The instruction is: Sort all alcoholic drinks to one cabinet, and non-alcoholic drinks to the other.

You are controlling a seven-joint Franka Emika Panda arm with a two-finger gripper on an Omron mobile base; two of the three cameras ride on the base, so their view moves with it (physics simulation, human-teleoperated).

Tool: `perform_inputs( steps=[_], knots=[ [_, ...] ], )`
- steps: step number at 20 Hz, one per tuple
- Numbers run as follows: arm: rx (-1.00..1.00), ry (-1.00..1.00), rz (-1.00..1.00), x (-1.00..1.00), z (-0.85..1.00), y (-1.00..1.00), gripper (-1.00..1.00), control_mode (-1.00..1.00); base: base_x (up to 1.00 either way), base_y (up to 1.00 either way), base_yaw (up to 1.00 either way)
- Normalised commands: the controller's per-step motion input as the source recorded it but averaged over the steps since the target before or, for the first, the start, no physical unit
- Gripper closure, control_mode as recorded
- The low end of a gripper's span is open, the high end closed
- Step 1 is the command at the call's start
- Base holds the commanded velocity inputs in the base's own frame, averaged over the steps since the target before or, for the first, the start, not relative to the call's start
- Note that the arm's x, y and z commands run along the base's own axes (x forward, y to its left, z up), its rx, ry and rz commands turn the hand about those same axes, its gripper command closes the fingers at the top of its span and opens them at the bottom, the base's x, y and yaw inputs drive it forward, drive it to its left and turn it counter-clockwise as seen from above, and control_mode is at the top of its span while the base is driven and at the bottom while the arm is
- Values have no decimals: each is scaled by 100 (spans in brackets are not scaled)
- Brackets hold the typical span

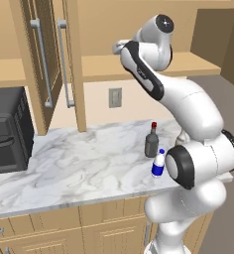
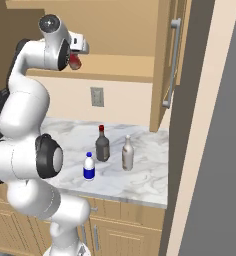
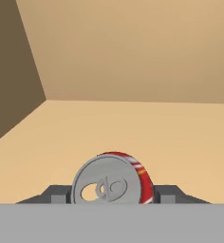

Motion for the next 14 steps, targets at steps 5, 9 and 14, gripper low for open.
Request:
perform_inputs(
  steps=[5,9,14],
  knots=[
    [0,0,0,42,-3,0,100,-100,0,0,0],
    [0,0,0,48,-1,-6,100,-100,0,0,0],
    [0,0,0,41,-13,-5,100,-100,0,0,0]
  ],
)
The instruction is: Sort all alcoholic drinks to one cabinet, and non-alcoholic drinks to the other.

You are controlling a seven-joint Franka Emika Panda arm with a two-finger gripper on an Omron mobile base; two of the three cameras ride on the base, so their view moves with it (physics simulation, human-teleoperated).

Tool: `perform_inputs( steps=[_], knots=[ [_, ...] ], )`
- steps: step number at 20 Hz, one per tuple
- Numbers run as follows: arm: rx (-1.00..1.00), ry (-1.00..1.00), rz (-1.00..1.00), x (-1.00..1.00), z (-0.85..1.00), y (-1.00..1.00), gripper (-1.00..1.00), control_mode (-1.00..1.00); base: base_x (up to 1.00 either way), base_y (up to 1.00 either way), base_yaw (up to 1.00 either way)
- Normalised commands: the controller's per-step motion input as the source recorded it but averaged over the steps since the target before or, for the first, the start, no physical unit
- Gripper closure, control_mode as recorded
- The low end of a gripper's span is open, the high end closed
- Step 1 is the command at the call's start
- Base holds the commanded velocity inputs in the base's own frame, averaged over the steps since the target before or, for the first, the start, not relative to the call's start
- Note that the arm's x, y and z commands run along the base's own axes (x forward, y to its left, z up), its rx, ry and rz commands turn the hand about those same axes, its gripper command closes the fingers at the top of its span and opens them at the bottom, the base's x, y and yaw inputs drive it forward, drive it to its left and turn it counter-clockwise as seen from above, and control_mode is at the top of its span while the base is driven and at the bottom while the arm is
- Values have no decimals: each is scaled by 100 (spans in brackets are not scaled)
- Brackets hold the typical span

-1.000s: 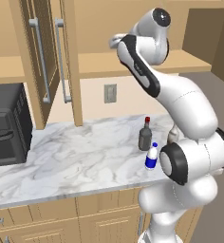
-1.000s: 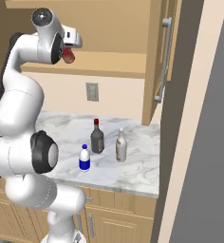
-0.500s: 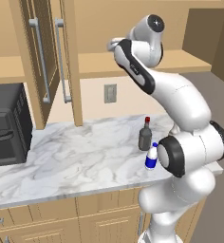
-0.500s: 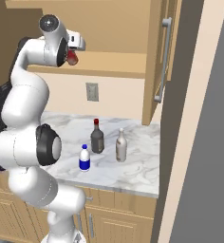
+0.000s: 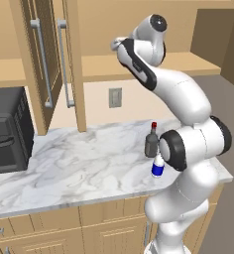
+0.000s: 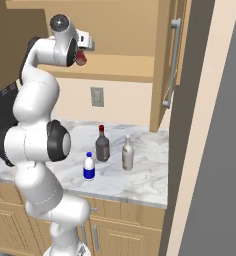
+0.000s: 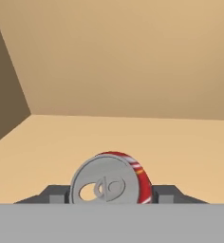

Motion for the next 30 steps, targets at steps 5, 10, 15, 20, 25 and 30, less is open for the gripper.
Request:
perform_inputs(
  steps=[5,10,15,20,25,30],
  knots=[
    [0,0,0,33,-16,-7,100,-100,0,0,0],
    [0,0,0,18,-7,-6,-100,-100,0,0,0],
    [0,0,0,19,0,-2,-100,-100,0,0,0],
    [-1,0,0,33,0,-4,-100,-100,0,0,0],
    [-2,0,0,43,0,-4,-100,-100,0,0,0],
    [-2,0,0,32,0,-2,-100,-100,0,0,0]
  ],
)
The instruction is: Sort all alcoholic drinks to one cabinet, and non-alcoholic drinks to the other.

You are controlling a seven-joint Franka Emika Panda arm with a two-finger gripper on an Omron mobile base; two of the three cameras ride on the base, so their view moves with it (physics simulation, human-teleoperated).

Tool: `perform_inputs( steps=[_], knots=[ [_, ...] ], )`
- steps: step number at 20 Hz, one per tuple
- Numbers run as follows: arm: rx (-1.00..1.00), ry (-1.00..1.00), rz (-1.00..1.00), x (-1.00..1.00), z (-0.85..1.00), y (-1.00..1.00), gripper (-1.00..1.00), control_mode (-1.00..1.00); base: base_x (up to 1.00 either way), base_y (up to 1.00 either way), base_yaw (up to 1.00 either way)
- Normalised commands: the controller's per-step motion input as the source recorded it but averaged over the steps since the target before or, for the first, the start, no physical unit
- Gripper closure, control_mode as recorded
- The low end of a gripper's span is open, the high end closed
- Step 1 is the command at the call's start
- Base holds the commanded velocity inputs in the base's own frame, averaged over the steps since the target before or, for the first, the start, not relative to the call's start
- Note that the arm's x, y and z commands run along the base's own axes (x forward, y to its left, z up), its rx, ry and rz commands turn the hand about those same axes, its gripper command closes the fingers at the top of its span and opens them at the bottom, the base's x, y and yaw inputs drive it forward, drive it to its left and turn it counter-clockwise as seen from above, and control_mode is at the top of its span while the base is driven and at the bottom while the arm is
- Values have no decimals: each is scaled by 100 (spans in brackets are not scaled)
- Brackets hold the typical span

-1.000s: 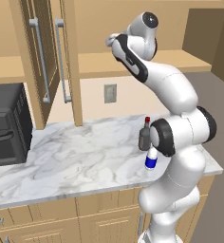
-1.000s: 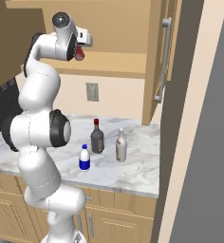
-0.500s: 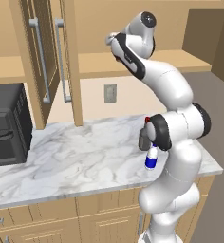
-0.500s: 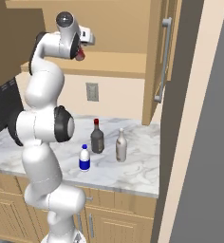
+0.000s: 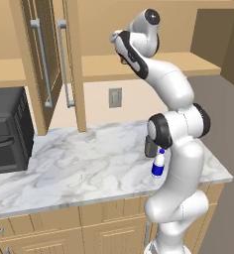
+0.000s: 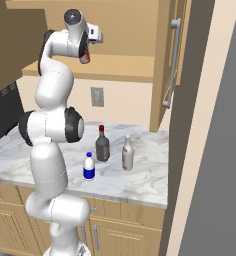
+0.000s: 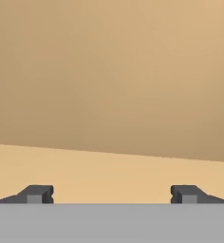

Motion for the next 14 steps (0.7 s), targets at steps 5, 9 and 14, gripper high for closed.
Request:
perform_inputs(
  steps=[5,9,14],
  knots=[
    [-2,-3,0,18,0,0,-100,-100,0,0,0],
    [-1,-12,0,0,0,0,-100,-100,0,0,0],
    [0,-11,0,-45,0,-3,-100,-100,0,0,0]
  ],
)
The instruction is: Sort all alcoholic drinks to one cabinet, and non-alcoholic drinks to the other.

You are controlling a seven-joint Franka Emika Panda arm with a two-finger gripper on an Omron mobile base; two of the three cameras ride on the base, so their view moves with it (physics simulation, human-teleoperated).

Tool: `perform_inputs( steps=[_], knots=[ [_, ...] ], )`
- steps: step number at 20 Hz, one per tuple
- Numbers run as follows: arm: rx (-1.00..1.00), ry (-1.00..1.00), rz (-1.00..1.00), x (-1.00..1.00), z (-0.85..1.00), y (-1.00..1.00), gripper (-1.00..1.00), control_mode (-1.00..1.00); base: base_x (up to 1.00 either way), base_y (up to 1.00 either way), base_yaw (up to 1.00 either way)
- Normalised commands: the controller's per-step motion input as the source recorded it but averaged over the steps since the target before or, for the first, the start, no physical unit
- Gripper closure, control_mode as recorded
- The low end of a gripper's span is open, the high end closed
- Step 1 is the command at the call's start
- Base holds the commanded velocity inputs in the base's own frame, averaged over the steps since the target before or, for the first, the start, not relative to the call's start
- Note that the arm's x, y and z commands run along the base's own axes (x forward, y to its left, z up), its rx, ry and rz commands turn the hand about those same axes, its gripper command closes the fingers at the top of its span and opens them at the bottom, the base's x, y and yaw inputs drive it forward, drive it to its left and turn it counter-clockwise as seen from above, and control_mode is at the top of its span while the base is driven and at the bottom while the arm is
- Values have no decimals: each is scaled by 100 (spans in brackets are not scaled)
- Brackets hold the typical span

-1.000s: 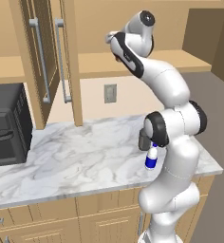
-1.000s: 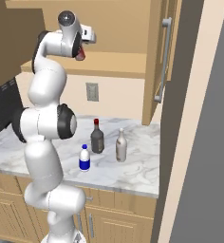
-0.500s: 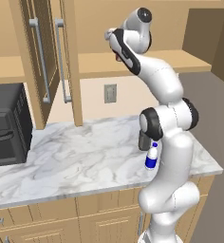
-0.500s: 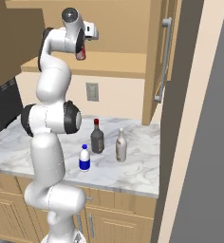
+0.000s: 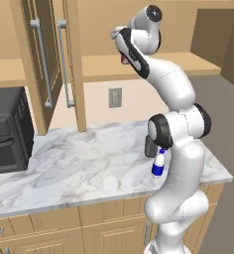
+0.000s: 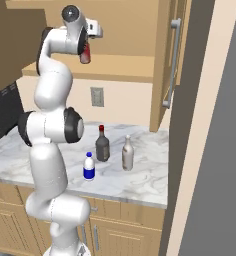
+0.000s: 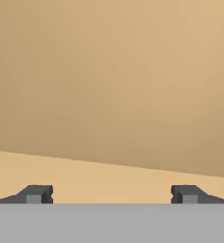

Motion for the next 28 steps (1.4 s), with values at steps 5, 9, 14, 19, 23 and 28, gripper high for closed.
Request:
perform_inputs(
  steps=[5,9,14,19,23,28],
  knots=[
    [0,-2,0,-98,-10,0,-100,-100,0,0,0],
    [0,0,0,-100,-19,0,-100,-100,0,0,0],
    [0,-1,0,-100,-19,-1,-100,-100,0,0,0],
    [0,0,0,-100,-16,-10,-100,-100,0,0,0],
    [0,3,-3,-100,-32,-21,-100,-100,0,0,0],
    [-3,15,-8,-100,-73,-35,-100,-100,0,0,0]
  ],
)
